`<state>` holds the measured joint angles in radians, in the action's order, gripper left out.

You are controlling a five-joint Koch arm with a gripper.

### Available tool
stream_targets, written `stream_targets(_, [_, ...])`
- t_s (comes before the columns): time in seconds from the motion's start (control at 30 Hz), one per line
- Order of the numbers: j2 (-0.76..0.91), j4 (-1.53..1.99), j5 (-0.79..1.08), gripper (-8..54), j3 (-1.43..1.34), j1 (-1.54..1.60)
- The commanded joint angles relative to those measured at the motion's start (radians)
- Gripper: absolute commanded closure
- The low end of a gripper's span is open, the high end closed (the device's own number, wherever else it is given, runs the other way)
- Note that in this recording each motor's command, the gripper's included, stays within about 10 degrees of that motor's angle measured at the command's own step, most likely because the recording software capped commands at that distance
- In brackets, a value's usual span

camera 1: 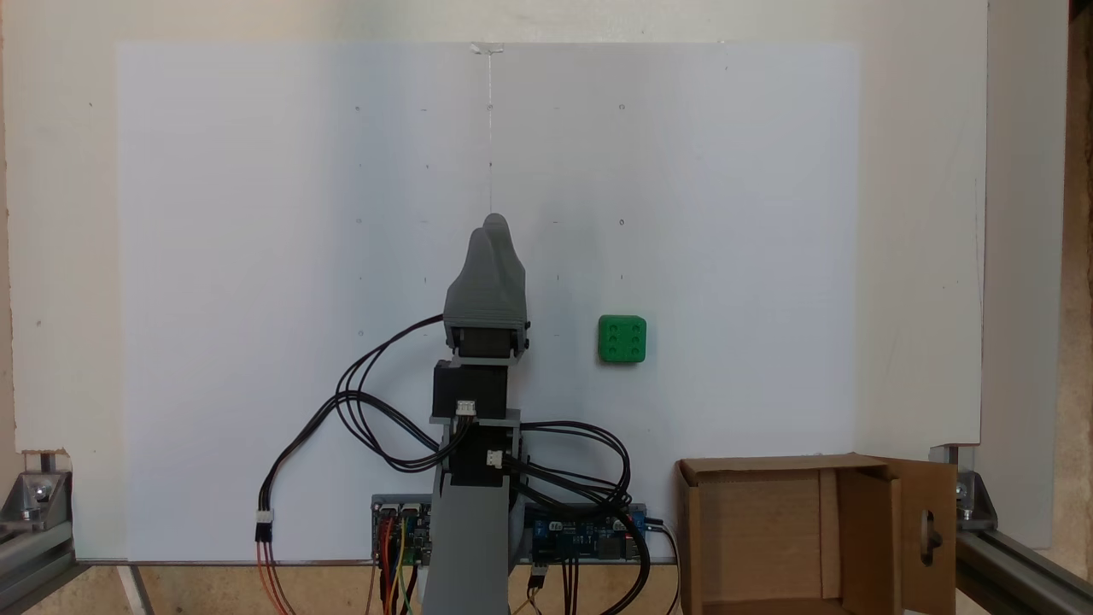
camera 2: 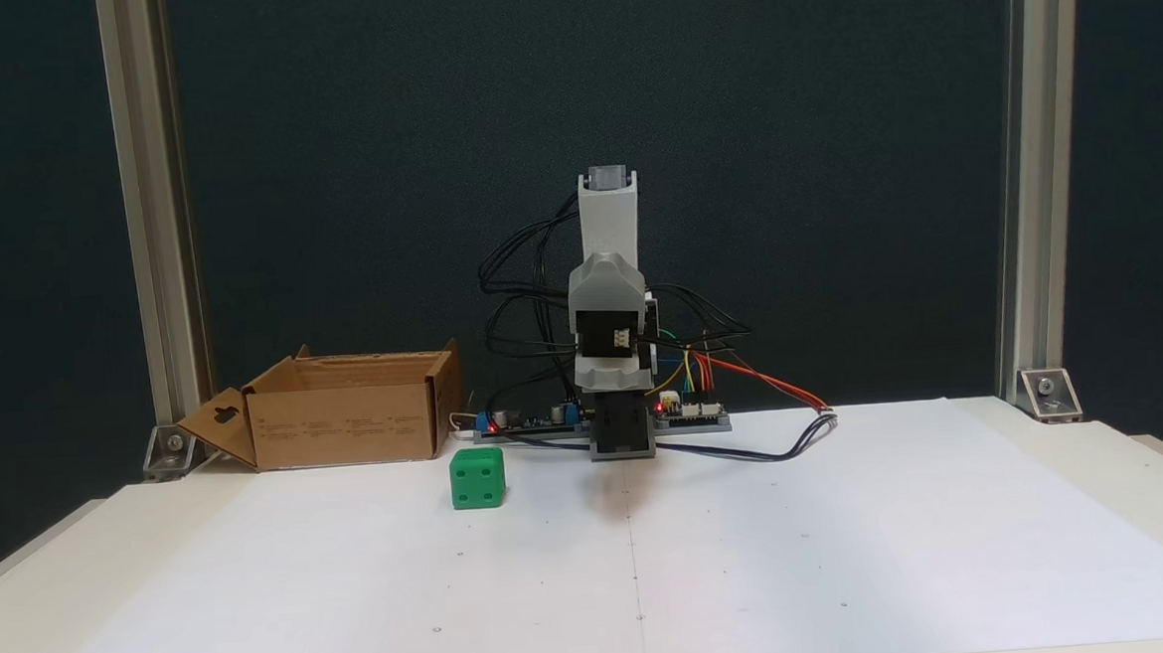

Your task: Grasp a green dice and put it in the bin.

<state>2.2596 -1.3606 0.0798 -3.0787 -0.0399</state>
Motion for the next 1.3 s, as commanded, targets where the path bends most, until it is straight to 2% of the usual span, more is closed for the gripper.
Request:
stream_targets(0.0, [0.106, -0.175, -0.028, 0.9, -0.046, -0.044])
stream_targets(1.27, [0.106, -0.19, -0.026, 0.9, -0.046, -0.018])
